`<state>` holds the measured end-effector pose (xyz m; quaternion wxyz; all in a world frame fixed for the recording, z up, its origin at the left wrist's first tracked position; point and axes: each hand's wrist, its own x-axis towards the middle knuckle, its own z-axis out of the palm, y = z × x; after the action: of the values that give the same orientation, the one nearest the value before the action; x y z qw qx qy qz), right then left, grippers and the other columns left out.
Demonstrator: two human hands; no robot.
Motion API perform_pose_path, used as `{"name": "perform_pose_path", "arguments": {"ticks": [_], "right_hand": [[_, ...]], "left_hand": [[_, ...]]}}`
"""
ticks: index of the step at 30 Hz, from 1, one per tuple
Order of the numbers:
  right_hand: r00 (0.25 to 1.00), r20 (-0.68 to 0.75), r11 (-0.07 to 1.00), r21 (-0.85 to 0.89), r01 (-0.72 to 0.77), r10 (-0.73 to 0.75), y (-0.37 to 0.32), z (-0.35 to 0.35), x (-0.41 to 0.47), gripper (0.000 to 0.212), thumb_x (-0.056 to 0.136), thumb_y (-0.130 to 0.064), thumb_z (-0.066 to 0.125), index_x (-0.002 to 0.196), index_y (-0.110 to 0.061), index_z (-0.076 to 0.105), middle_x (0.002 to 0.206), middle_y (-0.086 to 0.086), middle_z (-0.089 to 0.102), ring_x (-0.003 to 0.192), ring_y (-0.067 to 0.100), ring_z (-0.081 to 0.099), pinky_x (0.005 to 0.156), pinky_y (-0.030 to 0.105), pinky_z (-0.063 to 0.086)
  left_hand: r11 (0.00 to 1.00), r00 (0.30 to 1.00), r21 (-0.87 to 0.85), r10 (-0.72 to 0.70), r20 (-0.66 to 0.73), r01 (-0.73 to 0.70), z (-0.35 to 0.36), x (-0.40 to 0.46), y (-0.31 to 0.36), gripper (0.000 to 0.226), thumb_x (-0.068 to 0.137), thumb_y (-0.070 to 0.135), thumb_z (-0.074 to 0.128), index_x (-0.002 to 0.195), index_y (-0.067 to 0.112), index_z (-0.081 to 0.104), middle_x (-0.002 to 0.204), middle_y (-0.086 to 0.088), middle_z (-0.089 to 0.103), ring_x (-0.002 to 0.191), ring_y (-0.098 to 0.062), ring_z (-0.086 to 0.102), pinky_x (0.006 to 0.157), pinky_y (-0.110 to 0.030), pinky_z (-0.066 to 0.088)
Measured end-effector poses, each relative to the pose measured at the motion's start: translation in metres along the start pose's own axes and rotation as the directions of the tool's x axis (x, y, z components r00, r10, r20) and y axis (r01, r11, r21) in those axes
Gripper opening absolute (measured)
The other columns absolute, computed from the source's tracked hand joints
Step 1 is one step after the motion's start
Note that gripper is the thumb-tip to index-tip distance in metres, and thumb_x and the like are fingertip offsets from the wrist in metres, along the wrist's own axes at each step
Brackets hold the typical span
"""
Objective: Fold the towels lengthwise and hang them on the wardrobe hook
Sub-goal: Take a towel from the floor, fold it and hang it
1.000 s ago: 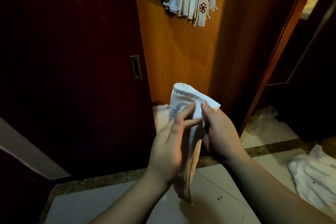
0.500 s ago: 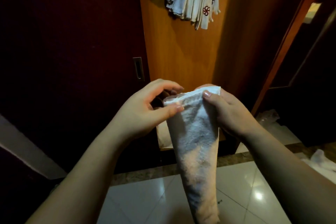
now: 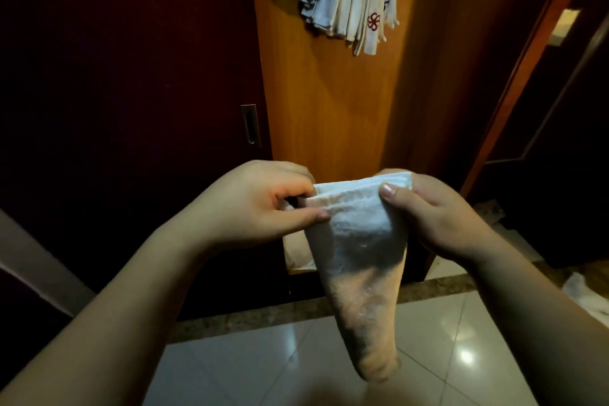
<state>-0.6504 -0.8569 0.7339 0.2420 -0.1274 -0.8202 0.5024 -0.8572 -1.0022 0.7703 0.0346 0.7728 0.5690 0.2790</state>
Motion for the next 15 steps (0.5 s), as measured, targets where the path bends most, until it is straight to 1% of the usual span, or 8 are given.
{"name": "perform_pose_path", "arguments": {"ticks": [3, 4, 6, 8, 9, 11, 13, 15], "right_hand": [[0.998, 0.046, 0.995, -0.083, 0.047, -0.043, -0.001, -0.001, 0.001, 0.041, 0.095, -0.048, 0.043, 0.107, -0.02, 0.07, 0.106, 0.003, 0.071, 0.097, 0.019, 0.068, 0.087, 0.04, 0.051], [0.997, 0.049, 0.995, -0.078, 0.057, -0.053, -0.003, -0.002, 0.002, 0.041, 0.095, -0.046, 0.043, 0.107, -0.019, 0.07, 0.105, 0.003, 0.07, 0.097, 0.02, 0.067, 0.086, 0.04, 0.051], [0.997, 0.029, 0.997, -0.029, 0.073, -0.072, -0.005, -0.001, 0.004, 0.034, 0.099, -0.04, 0.043, 0.106, -0.024, 0.072, 0.104, -0.004, 0.071, 0.097, 0.014, 0.067, 0.083, 0.031, 0.052], [0.996, -0.006, 0.996, -0.027, 0.085, -0.085, -0.005, 0.0, 0.008, 0.033, 0.1, -0.035, 0.041, 0.104, -0.025, 0.072, 0.099, -0.008, 0.069, 0.092, 0.009, 0.066, 0.079, 0.021, 0.049], [0.996, -0.018, 0.996, -0.037, 0.085, -0.086, -0.004, 0.001, 0.011, 0.035, 0.1, -0.038, 0.04, 0.104, -0.023, 0.071, 0.096, -0.005, 0.067, 0.088, 0.009, 0.064, 0.075, 0.019, 0.048], [0.996, -0.022, 0.996, -0.029, 0.09, -0.091, -0.005, 0.004, 0.014, 0.042, 0.098, -0.045, 0.039, 0.108, -0.016, 0.067, 0.091, -0.001, 0.063, 0.081, 0.01, 0.062, 0.07, 0.019, 0.047], [0.992, -0.025, 0.992, -0.021, 0.121, -0.121, -0.007, 0.005, 0.018, 0.042, 0.097, -0.046, 0.038, 0.111, -0.018, 0.066, 0.094, 0.003, 0.063, 0.086, 0.018, 0.063, 0.074, 0.031, 0.049], [0.988, -0.036, 0.989, 0.011, 0.15, -0.15, -0.01, 0.007, 0.023, 0.039, 0.097, -0.046, 0.039, 0.113, -0.023, 0.066, 0.103, 0.013, 0.062, 0.097, 0.031, 0.062, 0.085, 0.05, 0.048]], "left_hand": [[0.999, 0.999, -0.024, -0.025, -0.027, 0.024, -0.006, 0.0, 0.0, 0.035, 0.09, 0.045, 0.057, 0.078, 0.014, 0.069, 0.08, 0.0, 0.065, 0.076, -0.015, 0.064, 0.064, -0.039, 0.049], [0.998, 0.997, -0.04, -0.057, -0.046, 0.055, -0.007, 0.0, 0.0, 0.034, 0.089, 0.045, 0.058, 0.077, 0.015, 0.068, 0.08, -0.001, 0.066, 0.076, -0.017, 0.064, 0.064, -0.041, 0.049], [0.981, 0.986, -0.134, -0.15, -0.077, 0.139, -0.005, 0.0, 0.002, 0.025, 0.087, 0.043, 0.063, 0.08, 0.019, 0.067, 0.084, -0.003, 0.068, 0.08, -0.018, 0.066, 0.069, -0.043, 0.052], [0.921, 0.962, -0.342, -0.242, -0.127, 0.186, -0.004, 0.001, 0.0, 0.012, 0.084, 0.03, 0.075, 0.086, 0.023, 0.066, 0.088, 0.005, 0.07, 0.083, -0.009, 0.066, 0.075, -0.029, 0.054], [0.879, 0.952, -0.442, -0.267, -0.148, 0.178, -0.004, 0.002, -0.001, 0.015, 0.082, 0.022, 0.078, 0.09, 0.025, 0.065, 0.087, 0.01, 0.068, 0.081, -0.003, 0.064, 0.073, -0.021, 0.051], [0.809, 0.943, -0.569, -0.288, -0.168, 0.146, -0.007, 0.002, -0.003, 0.03, 0.079, 0.014, 0.078, 0.098, 0.033, 0.064, 0.084, 0.013, 0.064, 0.078, -0.001, 0.06, 0.07, -0.016, 0.049], [0.744, 0.93, -0.659, -0.311, -0.194, 0.112, -0.008, 0.002, 0.0, 0.036, 0.076, 0.01, 0.074, 0.1, 0.036, 0.064, 0.079, 0.012, 0.061, 0.075, -0.003, 0.058, 0.068, -0.017, 0.05], [0.695, 0.905, -0.717, -0.338, -0.258, 0.055, -0.005, 0.004, 0.001, 0.035, 0.075, 0.006, 0.07, 0.102, 0.027, 0.063, 0.075, 0.012, 0.059, 0.071, -0.002, 0.057, 0.066, -0.015, 0.049]]}}
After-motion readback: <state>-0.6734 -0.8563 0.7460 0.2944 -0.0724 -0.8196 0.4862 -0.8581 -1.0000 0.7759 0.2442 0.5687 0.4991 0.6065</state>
